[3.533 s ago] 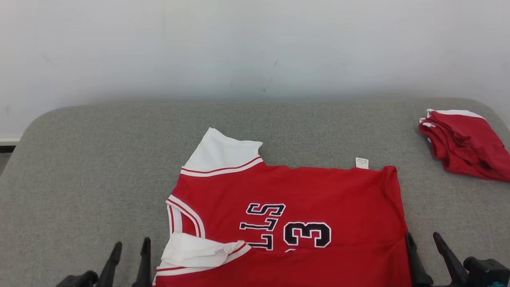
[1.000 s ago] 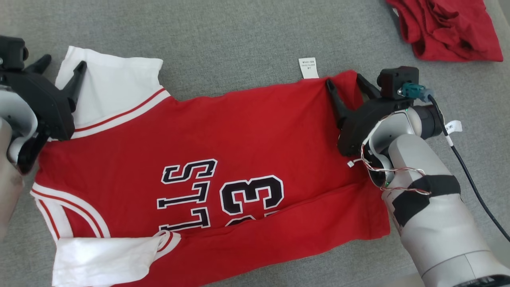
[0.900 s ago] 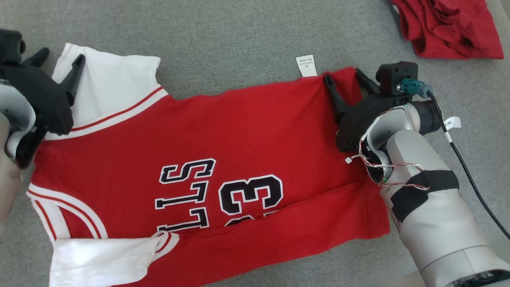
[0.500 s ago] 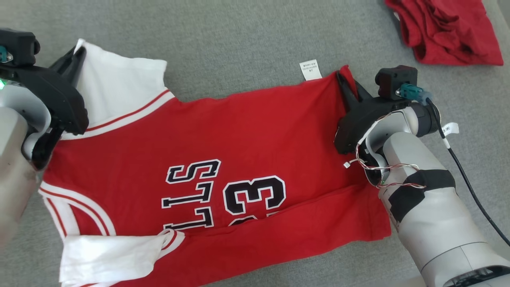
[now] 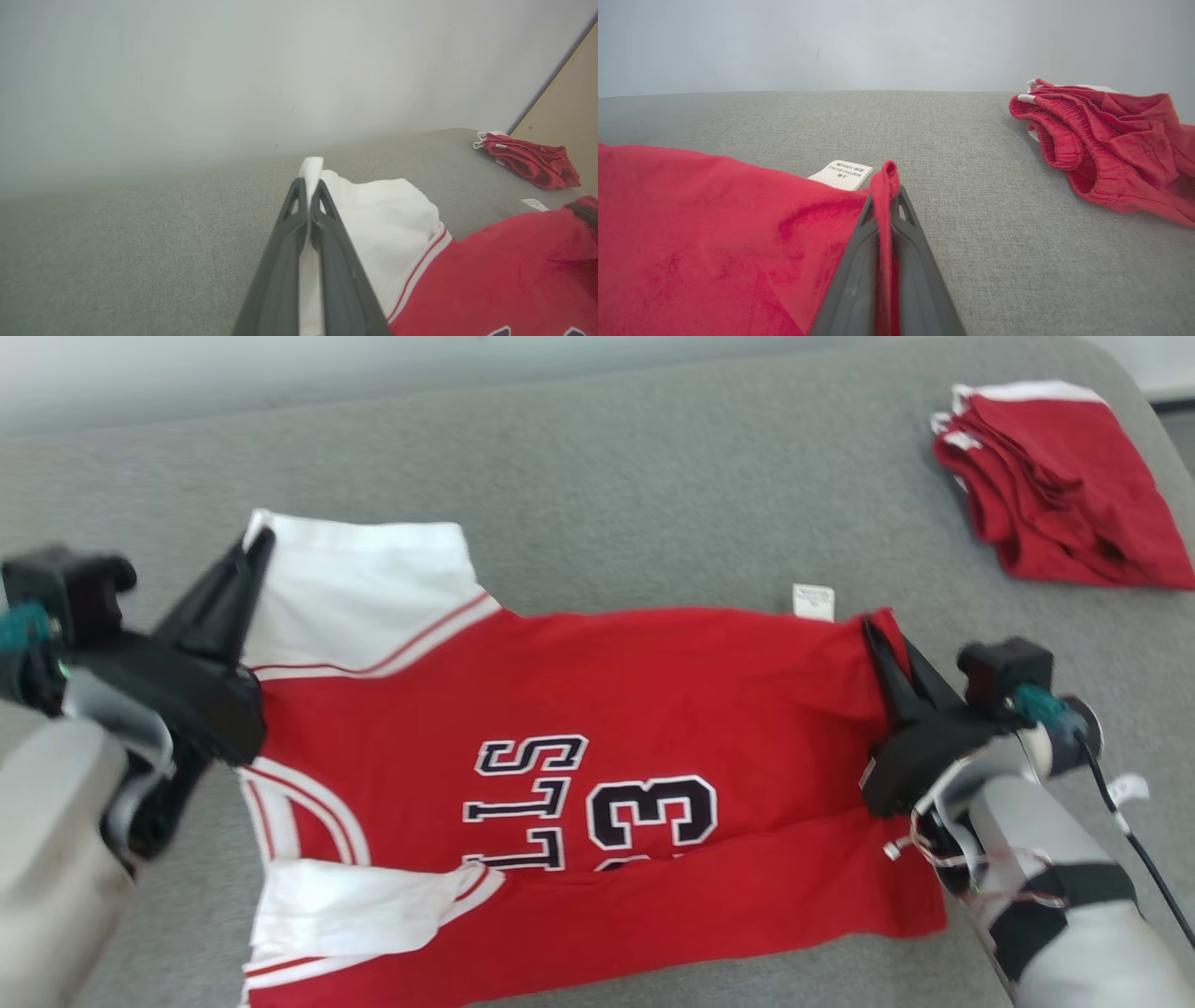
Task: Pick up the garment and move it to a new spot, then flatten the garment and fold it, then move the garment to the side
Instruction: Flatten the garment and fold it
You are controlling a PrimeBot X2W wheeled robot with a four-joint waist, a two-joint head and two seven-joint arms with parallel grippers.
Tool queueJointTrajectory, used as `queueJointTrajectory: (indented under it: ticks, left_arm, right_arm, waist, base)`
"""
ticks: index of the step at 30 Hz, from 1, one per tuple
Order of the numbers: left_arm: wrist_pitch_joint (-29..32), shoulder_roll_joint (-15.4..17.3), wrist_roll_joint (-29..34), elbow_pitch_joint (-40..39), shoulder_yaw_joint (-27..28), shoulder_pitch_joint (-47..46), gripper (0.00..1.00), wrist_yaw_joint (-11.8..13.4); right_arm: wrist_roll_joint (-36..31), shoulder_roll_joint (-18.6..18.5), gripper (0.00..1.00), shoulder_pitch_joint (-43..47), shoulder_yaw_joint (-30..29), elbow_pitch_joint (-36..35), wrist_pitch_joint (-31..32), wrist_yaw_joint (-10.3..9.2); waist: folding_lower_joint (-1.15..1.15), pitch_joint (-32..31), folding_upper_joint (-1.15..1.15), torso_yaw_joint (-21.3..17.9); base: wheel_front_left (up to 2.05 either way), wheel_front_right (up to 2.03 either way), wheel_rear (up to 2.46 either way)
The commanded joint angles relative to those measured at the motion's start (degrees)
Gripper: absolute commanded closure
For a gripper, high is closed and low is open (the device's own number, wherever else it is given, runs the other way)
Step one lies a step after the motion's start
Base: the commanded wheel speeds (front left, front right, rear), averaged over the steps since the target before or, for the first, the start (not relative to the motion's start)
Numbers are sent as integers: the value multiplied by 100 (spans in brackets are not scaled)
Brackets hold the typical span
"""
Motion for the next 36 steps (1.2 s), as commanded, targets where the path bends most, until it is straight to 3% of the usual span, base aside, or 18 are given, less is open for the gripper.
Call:
queueJointTrajectory:
  ticks: [1,13,22,23,24,25,26,31,36]
  left_arm:
    - [-23,24,68,-323,194,385,100,101]
    - [-22,-344,767,-2299,1395,2925,100,741]
    - [-20,-865,1019,-2460,1778,4202,100,737]
    - [-20,-915,1052,-2437,1846,4293,100,741]
    - [-20,-951,1106,-2396,1921,4365,100,771]
    - [-20,-1002,1162,-2375,2001,4444,68,781]
    - [-20,-1100,1171,-2379,2084,4521,0,770]
    - [-20,-1386,1519,-2494,2630,4799,0,710]
    - [-19,-1803,2362,-2861,3748,4973,0,775]
  right_arm:
    - [72,-102,100,251,-11,-151,-48,0]
    - [120,-596,100,1524,-263,-1297,-87,-1]
    - [207,-535,100,2477,-812,-1963,-89,-1]
    - [180,-521,60,2571,-832,-2051,-89,-1]
    - [171,-508,29,2670,-869,-2135,-90,-1]
    - [193,-488,0,2765,-902,-2219,-90,-1]
    - [191,-479,0,2842,-929,-2287,-89,-1]
    - [301,-442,0,3089,-1080,-2650,-90,-1]
    - [380,-496,0,3174,-1279,-2717,112,-1]
  waist:
    - [1,-392,1,402]
    - [1,-734,1,678]
    - [1,-896,1,838]
    - [1,-907,1,834]
    - [1,-928,1,837]
    - [1,-948,1,834]
    - [1,-960,1,829]
    - [1,-1006,1,812]
    - [1,-1026,1,838]
  base:
    - [0,0,0]
    - [0,0,0]
    - [0,0,0]
    - [0,0,0]
    - [0,0,0]
    - [0,0,0]
    - [0,0,0]
    - [0,0,0]
    - [0,0,0]
